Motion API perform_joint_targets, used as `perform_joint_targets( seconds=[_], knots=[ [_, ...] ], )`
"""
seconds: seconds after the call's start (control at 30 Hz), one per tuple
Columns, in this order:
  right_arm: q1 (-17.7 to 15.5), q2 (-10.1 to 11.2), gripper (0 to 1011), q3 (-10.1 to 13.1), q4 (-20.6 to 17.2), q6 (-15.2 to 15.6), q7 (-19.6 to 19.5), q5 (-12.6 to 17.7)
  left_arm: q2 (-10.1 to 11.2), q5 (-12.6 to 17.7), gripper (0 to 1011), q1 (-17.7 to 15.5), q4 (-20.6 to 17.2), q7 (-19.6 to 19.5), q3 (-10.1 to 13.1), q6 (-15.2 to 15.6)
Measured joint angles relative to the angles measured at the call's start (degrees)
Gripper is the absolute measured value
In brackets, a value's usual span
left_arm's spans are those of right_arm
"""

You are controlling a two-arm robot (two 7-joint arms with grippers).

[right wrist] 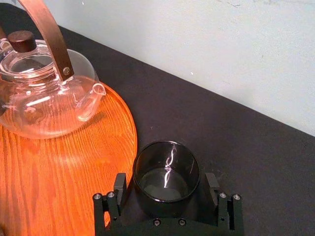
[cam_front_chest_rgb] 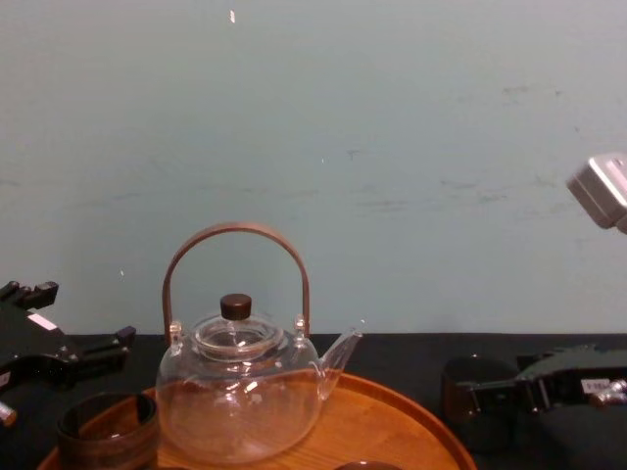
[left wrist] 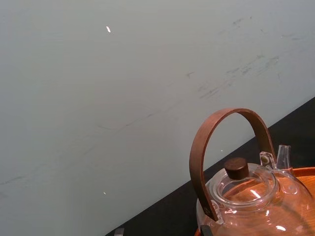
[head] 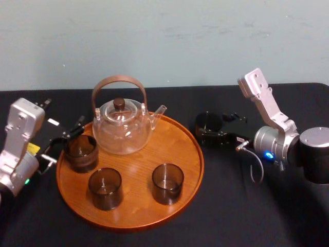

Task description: Pick up the glass from the table and place it on the tray.

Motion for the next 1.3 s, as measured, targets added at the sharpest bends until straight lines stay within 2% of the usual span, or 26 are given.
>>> perform_joint_targets(
  seconds=[0.77, 1.3],
  knots=[
    [2.6, -2.9, 1002, 0.4, 4.5, -0.4, 1.5, -1.8, 0.0, 0.0, 1001, 0.0, 0.0, 0.0, 0.0, 0.0],
    [3.0, -3.6, 1002, 0.6, 5.7, -1.2, 1.6, -2.8, 0.0, 0.0, 1001, 0.0, 0.0, 0.0, 0.0, 0.0]
  ],
)
